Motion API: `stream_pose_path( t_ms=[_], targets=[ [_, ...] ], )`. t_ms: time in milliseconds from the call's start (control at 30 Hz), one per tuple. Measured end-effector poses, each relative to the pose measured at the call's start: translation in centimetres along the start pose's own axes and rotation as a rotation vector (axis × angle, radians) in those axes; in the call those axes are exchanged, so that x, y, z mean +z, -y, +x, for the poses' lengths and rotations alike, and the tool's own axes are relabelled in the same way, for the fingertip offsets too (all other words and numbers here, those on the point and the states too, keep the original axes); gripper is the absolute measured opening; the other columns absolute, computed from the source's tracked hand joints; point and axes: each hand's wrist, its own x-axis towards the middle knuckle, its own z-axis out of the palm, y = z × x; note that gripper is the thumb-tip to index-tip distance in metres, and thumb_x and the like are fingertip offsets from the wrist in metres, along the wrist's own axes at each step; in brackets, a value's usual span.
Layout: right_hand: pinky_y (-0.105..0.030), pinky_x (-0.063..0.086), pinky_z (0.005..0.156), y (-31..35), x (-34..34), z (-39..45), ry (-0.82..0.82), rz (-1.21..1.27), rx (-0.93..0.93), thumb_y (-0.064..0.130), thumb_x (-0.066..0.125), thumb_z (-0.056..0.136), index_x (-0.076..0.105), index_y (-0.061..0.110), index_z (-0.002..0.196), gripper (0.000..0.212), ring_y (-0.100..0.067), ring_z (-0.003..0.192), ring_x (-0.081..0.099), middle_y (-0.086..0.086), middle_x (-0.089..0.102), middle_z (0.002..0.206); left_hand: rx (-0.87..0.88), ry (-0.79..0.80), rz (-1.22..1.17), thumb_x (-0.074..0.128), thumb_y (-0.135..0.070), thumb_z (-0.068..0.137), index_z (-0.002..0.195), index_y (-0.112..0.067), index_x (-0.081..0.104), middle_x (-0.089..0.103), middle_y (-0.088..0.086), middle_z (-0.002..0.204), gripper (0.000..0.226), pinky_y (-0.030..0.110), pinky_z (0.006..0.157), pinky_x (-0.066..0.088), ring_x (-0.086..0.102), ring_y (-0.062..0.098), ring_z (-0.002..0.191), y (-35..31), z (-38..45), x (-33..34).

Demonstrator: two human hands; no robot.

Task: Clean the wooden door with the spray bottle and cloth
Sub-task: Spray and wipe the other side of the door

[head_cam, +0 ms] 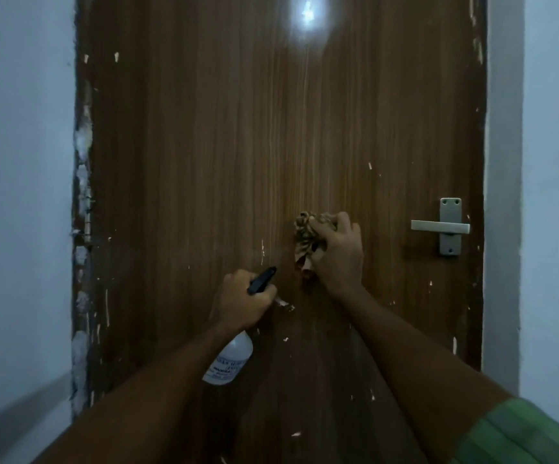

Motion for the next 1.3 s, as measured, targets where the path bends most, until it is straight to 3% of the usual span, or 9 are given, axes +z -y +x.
stream_pose_path(
  t_ms=[67,133,200,400,600,833,1033,1200,1300],
  targets=[
    [-0.035,0.057,0.081,1.0,0.5,-0.9,0.096,-0.018,-0.146,0.02,0.073,0.086,0.061,0.029,0.137,0.053,-0.023,0.112,0.046,-0.002,0.044,0.14,-0.032,-0.041,0.011,0.072,-0.02,0.096,0.058,-0.018,0.057,0.051,-0.004,0.049,0.041,0.021,0.043,0.033,0.044,0.007,0.042,0.1,-0.6,-0.4],
    [-0.036,0.055,0.083,1.0,1.2,-2.9,0.41,-0.113,-0.549,0.022,0.071,0.09,0.055,0.035,0.142,0.056,-0.024,0.119,0.04,0.0,0.035,0.145,-0.077,-0.058,0.023,0.072,-0.023,0.097,0.062,-0.015,0.061,0.057,0.001,0.053,0.038,0.023,0.045,0.037,0.048,0.01,0.045,0.7,-1.6,-0.6],
    [-0.034,0.049,0.082,0.6,1.2,-3.5,0.611,-0.161,-0.699,0.021,0.07,0.093,0.048,0.039,0.148,0.061,-0.024,0.121,0.036,0.001,0.029,0.146,-0.12,-0.053,0.032,0.072,-0.024,0.096,0.066,-0.012,0.065,0.062,0.005,0.056,0.034,0.031,0.05,0.042,0.053,0.014,0.048,1.2,-2.5,-0.6],
    [-0.034,0.052,0.078,1.7,0.8,1.4,0.302,0.045,-0.35,0.011,0.076,0.085,0.063,0.03,0.136,0.056,-0.021,0.105,0.045,0.0,0.043,0.126,-0.182,-0.076,0.08,0.073,-0.034,0.086,0.056,-0.015,0.056,0.052,-0.007,0.049,0.04,0.031,0.051,0.037,0.048,0.012,0.045,0.8,-3.1,-1.2],
    [-0.037,0.049,0.071,1.7,2.1,1.1,0.249,0.021,-0.315,0.003,0.072,0.082,0.067,0.029,0.132,0.056,-0.027,0.097,0.047,-0.003,0.048,0.12,-0.193,-0.098,0.188,0.075,-0.037,0.086,0.052,-0.017,0.051,0.05,-0.006,0.047,0.046,0.028,0.048,0.033,0.048,0.013,0.043,0.8,-3.5,-0.9],
    [-0.033,0.053,0.085,3.3,2.7,-0.7,0.184,-0.03,-0.219,0.018,0.08,0.084,0.061,0.033,0.137,0.059,-0.02,0.108,0.047,0.002,0.045,0.133,-0.115,0.0,0.173,0.074,-0.028,0.095,0.066,-0.015,0.063,0.058,-0.001,0.057,0.033,0.025,0.046,0.039,0.048,0.009,0.044,1.6,-2.7,-4.0],
    [-0.039,0.051,0.092,5.3,4.0,-3.0,0.797,-0.381,-0.915,0.022,0.067,0.096,0.032,0.037,0.156,0.071,-0.032,0.14,0.028,-0.004,0.016,0.158,-0.103,0.044,0.131,0.072,-0.023,0.096,0.068,-0.019,0.063,0.063,-0.002,0.059,0.03,0.024,0.05,0.045,0.054,0.006,0.047,2.6,-1.9,-6.2],
    [-0.027,0.041,0.071,7.0,4.6,0.7,0.163,-0.114,-0.282,0.014,0.076,0.085,0.055,0.032,0.141,0.063,-0.022,0.11,0.044,-0.001,0.043,0.138,-0.053,0.054,0.132,0.075,-0.021,0.095,0.061,-0.02,0.058,0.056,-0.007,0.051,0.037,0.021,0.045,0.038,0.05,0.005,0.042,3.1,0.3,-9.0],
    [-0.029,0.049,0.076,9.6,6.1,-2.0,0.2,-0.058,-0.311,0.019,0.072,0.086,0.055,0.028,0.142,0.059,-0.025,0.115,0.046,-0.004,0.039,0.144,-0.042,0.091,0.103,0.072,-0.019,0.097,0.066,-0.021,0.061,0.057,-0.007,0.053,0.033,0.018,0.046,0.038,0.05,0.002,0.042,3.9,0.7,-9.9]
  ],
)
